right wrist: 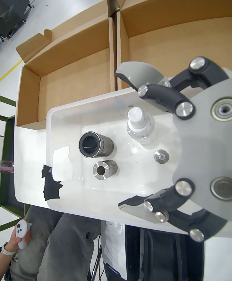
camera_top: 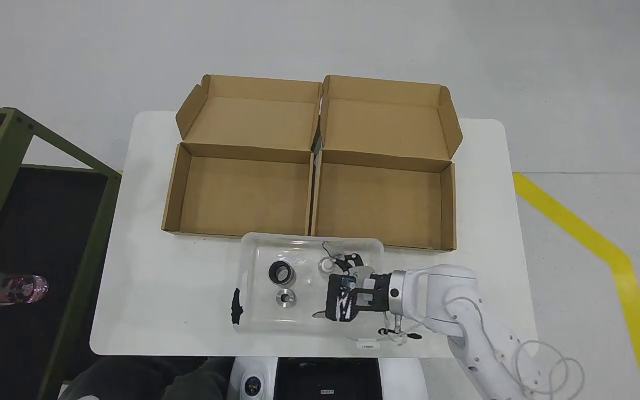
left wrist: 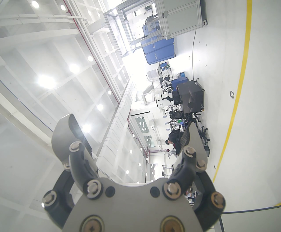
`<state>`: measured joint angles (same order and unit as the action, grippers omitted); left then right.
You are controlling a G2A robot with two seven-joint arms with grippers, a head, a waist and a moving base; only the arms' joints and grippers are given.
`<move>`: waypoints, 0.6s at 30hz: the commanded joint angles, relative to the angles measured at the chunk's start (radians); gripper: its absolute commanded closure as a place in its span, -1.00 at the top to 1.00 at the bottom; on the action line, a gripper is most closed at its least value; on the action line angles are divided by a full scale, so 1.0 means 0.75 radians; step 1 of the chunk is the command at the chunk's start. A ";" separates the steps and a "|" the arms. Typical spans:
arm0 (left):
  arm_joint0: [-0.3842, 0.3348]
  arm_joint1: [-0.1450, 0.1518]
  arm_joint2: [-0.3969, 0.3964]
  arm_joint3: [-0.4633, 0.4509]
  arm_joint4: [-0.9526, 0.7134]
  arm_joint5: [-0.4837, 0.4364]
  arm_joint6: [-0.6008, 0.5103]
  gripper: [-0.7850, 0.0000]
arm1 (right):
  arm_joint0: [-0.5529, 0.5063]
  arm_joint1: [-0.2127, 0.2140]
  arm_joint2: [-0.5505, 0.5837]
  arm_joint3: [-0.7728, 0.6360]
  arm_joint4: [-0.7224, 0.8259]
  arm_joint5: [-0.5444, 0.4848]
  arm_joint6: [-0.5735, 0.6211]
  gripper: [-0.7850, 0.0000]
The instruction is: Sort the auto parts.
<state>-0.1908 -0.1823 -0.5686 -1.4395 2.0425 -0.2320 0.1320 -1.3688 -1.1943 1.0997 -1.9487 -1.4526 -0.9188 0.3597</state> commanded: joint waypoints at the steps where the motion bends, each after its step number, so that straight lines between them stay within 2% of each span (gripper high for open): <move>1: 0.000 0.000 0.000 0.000 0.000 0.000 0.000 1.00 | 0.005 0.001 -0.008 0.009 0.003 0.007 0.008 1.00; 11: 0.000 0.000 0.000 0.000 0.000 0.000 0.000 1.00 | 0.023 0.009 -0.020 0.054 0.022 0.051 0.040 0.99; 12: 0.000 0.000 0.000 0.000 0.000 0.000 0.000 1.00 | 0.026 0.010 -0.022 0.058 0.023 0.053 0.046 0.89; 16: 0.000 0.000 0.000 0.000 0.000 0.000 0.000 1.00 | 0.040 0.012 -0.028 0.069 0.027 0.076 0.074 0.76; 18: 0.000 0.000 0.000 0.000 0.000 0.000 0.000 1.00 | 0.049 0.013 -0.032 0.077 0.029 0.083 0.089 0.56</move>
<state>-0.1908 -0.1823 -0.5686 -1.4395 2.0425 -0.2320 0.1320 -1.3356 -1.1845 1.0769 -1.8943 -1.4317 -0.8589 0.4208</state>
